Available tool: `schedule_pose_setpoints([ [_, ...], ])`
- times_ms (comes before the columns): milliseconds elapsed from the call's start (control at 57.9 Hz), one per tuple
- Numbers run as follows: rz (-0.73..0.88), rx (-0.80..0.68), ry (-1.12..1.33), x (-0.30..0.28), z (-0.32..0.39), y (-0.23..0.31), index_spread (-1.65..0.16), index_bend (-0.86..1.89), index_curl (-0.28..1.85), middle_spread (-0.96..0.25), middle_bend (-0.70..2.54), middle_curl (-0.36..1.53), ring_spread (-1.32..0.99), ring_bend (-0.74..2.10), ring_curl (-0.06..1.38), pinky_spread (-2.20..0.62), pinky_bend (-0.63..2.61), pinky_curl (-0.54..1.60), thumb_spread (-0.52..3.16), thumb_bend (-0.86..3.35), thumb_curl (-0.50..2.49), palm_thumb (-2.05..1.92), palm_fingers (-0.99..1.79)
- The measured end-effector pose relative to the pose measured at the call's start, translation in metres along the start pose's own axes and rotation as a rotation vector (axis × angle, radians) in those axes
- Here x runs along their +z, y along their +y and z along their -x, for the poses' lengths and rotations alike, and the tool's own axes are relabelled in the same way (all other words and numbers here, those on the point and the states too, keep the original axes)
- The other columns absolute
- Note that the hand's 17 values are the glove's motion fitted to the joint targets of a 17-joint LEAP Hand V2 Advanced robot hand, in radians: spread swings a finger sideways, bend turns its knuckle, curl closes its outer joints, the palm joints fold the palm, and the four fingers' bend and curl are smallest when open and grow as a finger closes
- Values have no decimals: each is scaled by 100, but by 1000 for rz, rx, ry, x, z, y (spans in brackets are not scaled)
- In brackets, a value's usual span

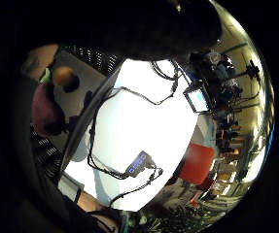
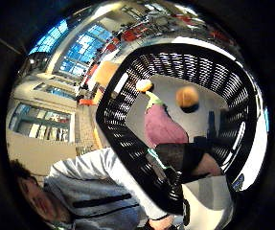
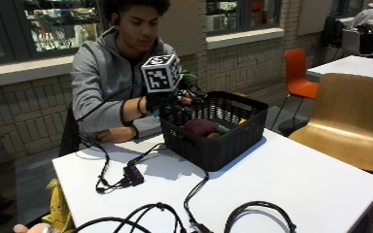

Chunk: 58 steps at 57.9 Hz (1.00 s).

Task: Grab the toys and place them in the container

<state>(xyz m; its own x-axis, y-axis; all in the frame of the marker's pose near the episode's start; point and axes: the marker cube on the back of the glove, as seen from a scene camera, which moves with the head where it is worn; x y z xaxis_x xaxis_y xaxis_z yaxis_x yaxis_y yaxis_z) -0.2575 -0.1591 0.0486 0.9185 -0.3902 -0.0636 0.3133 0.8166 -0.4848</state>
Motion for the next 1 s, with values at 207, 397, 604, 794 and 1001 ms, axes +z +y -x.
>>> schedule_pose_setpoints([
  [207, -25, 60, 13, -22, -19, 57, -21, 18, 39, 7, 10, 21, -6, 15, 22, -1, 73, 37, 119, -1, 29, 18, -20],
  [397, -11, 161, 64, -32, -37, 129, -23, 18, 40, 7, 12, 19, -7, 17, 22, 0, 71, 37, 120, -1, 30, 18, -14],
  [604, 6, 299, 108, -35, -67, 214, -23, 18, 41, 7, 12, 18, -8, 17, 22, 0, 71, 36, 122, -1, 31, 17, -14],
  [794, 78, 313, 84, -24, -98, 254, -24, 18, 41, 7, 13, 19, -8, 17, 22, 0, 71, 36, 124, -1, 31, 17, -12],
  [1001, 39, 350, 64, -4, -103, 293, -24, 18, 41, 7, 13, 19, -8, 17, 22, 0, 71, 36, 126, -1, 31, 18, -12],
])
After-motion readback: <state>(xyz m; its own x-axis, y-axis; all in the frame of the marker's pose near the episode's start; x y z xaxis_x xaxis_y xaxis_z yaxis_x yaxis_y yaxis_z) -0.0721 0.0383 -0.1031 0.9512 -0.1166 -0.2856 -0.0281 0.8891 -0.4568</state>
